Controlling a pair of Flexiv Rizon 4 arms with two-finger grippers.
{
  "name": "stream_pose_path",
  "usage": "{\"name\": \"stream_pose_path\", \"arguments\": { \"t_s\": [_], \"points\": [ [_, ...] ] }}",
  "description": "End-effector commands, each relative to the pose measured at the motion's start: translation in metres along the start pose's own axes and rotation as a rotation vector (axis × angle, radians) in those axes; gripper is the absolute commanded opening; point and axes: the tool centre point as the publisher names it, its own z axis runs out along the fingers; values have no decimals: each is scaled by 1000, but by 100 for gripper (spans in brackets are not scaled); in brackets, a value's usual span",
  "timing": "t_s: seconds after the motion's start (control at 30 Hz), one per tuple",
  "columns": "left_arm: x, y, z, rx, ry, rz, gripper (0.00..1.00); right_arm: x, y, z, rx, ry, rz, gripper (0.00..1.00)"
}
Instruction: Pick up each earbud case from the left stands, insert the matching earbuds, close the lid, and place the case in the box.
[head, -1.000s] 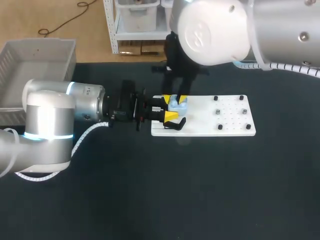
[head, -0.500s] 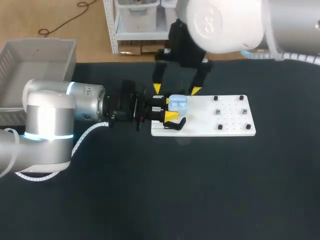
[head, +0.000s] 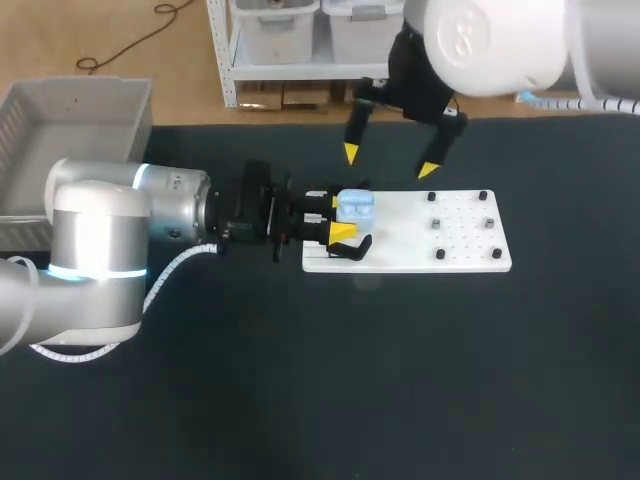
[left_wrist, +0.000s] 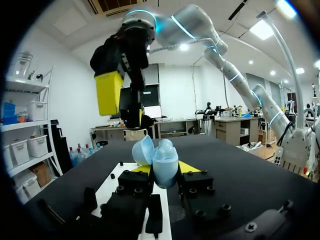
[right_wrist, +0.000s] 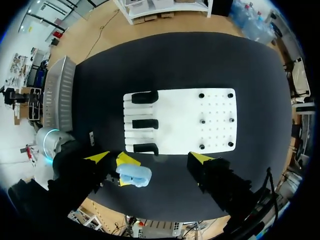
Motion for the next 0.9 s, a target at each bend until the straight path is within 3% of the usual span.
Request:
{"name": "stream_pose_path", "arguments": {
  "t_s": [0.03, 0.2, 0.37, 0.9],
  "points": [
    [0, -1, 0, -2, 0, 1, 0, -18, -1, 12, 3, 54, 17, 100],
    [0, -1, 0, -2, 0, 1, 0, -21, -9, 28, 11, 101, 39, 100],
    [0, -1, 0, -2, 0, 1, 0, -12, -13, 36, 13, 129, 44, 100],
    [0, -1, 0, -2, 0, 1, 0, 28, -18, 29, -2, 140, 46, 100]
  ]
}}
